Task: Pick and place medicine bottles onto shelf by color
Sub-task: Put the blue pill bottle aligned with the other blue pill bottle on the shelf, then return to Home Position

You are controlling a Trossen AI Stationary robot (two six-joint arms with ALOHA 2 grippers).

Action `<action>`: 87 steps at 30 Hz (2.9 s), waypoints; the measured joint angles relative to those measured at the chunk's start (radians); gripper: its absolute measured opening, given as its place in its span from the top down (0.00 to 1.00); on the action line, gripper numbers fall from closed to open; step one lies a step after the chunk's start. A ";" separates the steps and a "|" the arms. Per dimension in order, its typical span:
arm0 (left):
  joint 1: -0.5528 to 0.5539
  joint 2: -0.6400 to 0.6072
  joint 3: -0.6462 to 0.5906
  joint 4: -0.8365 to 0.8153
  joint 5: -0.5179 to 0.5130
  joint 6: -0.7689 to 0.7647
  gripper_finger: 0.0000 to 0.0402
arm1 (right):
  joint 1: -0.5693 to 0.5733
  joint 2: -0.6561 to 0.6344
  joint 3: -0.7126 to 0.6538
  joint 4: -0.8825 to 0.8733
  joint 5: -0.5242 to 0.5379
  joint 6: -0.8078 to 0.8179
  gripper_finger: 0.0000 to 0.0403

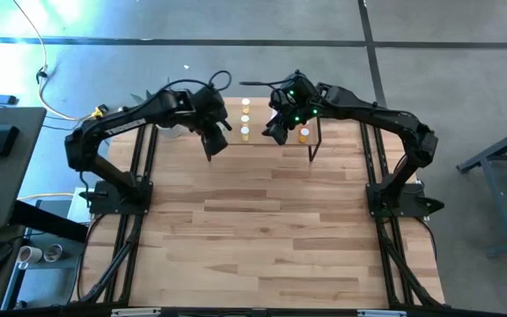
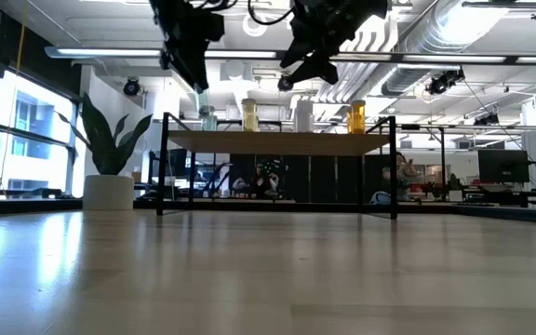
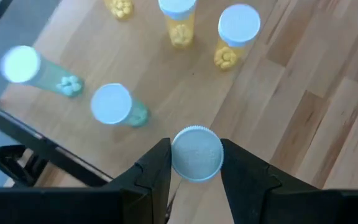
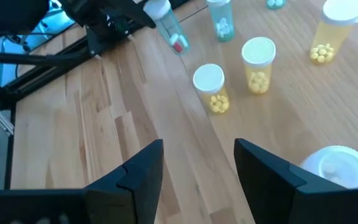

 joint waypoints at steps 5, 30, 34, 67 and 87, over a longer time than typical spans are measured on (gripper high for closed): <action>-0.008 0.044 0.000 -0.001 -0.005 -0.022 0.72 | -0.002 0.000 0.000 -0.021 0.000 -0.036 0.53; 0.000 0.071 0.001 -0.015 -0.053 -0.041 0.72 | -0.002 0.000 0.000 -0.045 0.000 -0.061 0.54; 0.000 0.071 0.001 -0.015 -0.053 -0.041 0.72 | -0.002 0.000 0.000 -0.046 0.000 -0.060 0.54; 0.000 0.063 0.093 -0.018 -0.051 -0.005 0.53 | -0.002 0.000 0.000 -0.058 0.000 -0.052 0.54; -0.043 -0.268 0.103 0.085 -0.056 -0.007 0.53 | 0.055 0.000 0.000 0.029 0.000 -0.014 0.54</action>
